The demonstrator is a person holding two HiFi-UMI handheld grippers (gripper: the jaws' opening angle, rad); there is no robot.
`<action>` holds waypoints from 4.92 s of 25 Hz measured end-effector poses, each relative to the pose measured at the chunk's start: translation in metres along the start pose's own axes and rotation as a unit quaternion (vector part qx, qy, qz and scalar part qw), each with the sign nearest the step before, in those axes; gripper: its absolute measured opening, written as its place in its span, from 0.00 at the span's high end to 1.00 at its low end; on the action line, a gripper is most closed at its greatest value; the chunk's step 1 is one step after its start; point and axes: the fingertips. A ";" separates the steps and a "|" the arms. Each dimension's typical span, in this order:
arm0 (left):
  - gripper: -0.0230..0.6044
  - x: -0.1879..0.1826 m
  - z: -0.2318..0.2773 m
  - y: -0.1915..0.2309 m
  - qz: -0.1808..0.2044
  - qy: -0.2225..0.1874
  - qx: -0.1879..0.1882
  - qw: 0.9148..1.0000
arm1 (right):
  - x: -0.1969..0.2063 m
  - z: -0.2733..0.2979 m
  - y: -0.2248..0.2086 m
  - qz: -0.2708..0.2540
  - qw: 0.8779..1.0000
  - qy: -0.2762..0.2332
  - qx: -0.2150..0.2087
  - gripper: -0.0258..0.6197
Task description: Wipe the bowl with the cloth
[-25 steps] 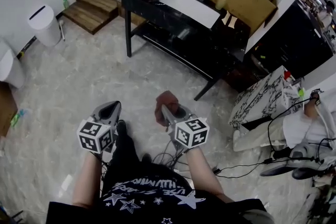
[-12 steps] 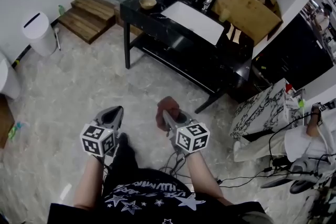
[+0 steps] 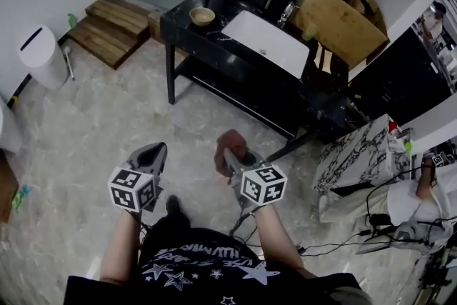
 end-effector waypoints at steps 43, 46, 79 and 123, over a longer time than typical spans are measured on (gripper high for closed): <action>0.95 -0.092 0.146 0.167 -0.003 0.025 0.021 0.999 | -0.097 0.209 -0.064 0.021 1.000 -0.002 -0.005 0.85; 0.95 -0.109 0.173 0.175 -0.001 0.025 0.019 1.000 | -0.122 0.230 -0.086 0.016 1.000 -0.007 -0.008 0.85; 0.95 -0.241 0.336 0.256 0.026 0.005 -0.002 1.000 | -0.236 0.357 -0.193 -0.015 0.999 -0.022 -0.030 0.85; 0.80 -0.268 0.494 0.337 -0.011 0.224 0.224 0.948 | -0.280 0.425 -0.258 0.081 0.975 -0.057 0.201 0.85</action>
Point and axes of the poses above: the fingertips, and each gripper's own axes: z forward along the fingers, y to its left, x out of its underside, and after that the axes turned 5 degrees about x, right-handed
